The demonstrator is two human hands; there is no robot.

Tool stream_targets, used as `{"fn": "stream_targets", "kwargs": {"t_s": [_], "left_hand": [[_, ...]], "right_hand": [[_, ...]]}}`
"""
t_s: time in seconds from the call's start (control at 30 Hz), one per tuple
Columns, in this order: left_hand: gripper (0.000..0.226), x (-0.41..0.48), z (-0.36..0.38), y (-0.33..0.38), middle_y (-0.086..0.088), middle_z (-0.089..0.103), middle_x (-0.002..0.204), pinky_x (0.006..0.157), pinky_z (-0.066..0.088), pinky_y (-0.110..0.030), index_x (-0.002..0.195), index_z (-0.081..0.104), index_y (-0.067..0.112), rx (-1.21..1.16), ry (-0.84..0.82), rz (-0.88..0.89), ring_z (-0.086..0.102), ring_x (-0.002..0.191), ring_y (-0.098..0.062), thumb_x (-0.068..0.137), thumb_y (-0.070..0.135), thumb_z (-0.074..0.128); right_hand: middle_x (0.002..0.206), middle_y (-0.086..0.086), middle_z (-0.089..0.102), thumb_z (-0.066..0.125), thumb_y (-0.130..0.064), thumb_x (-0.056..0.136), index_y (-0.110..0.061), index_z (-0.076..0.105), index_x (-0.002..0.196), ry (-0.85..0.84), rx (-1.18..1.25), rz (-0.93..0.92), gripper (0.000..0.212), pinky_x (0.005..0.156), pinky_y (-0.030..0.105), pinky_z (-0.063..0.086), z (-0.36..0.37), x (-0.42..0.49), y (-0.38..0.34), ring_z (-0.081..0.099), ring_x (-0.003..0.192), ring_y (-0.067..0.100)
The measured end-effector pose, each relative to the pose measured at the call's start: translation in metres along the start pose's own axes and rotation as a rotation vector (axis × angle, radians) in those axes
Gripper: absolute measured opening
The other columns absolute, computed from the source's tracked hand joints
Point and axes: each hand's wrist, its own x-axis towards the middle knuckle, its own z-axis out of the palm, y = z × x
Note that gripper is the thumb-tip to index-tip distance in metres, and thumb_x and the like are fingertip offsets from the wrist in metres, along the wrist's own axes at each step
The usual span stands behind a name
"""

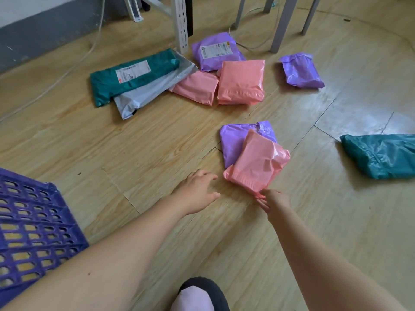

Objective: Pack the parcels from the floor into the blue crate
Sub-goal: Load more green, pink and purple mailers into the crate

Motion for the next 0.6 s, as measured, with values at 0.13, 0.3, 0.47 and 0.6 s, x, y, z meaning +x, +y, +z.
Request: {"fn": "stream_targets", "kwargs": {"t_s": [0.13, 0.3, 0.47, 0.6], "left_hand": [[0.054, -0.005, -0.001, -0.002, 0.001, 0.027, 0.15, 0.112, 0.026, -0.032, 0.14, 0.037, 0.021, -0.002, 0.005, 0.002, 0.028, 0.138, -0.02, 0.091, 0.035, 0.054], [0.054, -0.009, -0.003, -0.005, 0.001, 0.027, 0.15, 0.112, 0.027, -0.033, 0.141, 0.037, 0.022, 0.003, 0.0, -0.006, 0.027, 0.138, -0.019, 0.091, 0.037, 0.053], [0.054, -0.008, -0.004, -0.006, 0.002, 0.027, 0.149, 0.111, 0.029, -0.034, 0.141, 0.035, 0.023, 0.001, 0.006, -0.015, 0.027, 0.138, -0.018, 0.091, 0.037, 0.053], [0.055, -0.008, -0.009, -0.004, 0.001, 0.027, 0.15, 0.111, 0.029, -0.035, 0.142, 0.033, 0.022, 0.002, 0.017, -0.006, 0.027, 0.138, -0.019, 0.092, 0.035, 0.052]], "right_hand": [[0.071, 0.015, 0.056, 0.057, 0.008, 0.084, 0.012, 0.059, 0.106, -0.002, -0.048, 0.019, 0.023, 0.037, 0.016, 0.05, 0.002, 0.0, 0.003, 0.059, 0.046, 0.016], [0.059, 0.011, 0.042, 0.058, 0.005, 0.086, 0.013, 0.059, 0.106, -0.046, -0.18, 0.047, 0.021, 0.031, 0.016, 0.037, 0.003, -0.003, 0.001, 0.039, 0.03, 0.011], [0.056, 0.013, 0.05, 0.066, -0.003, 0.082, 0.001, 0.058, 0.07, -0.03, -0.379, -0.009, 0.015, 0.056, 0.033, 0.054, 0.009, -0.006, 0.005, 0.049, 0.043, 0.018], [0.061, 0.011, 0.056, 0.063, -0.008, 0.078, -0.008, 0.055, 0.061, 0.031, -0.47, -0.118, 0.019, 0.085, 0.049, 0.054, 0.01, -0.009, 0.004, 0.057, 0.064, 0.027]]}}
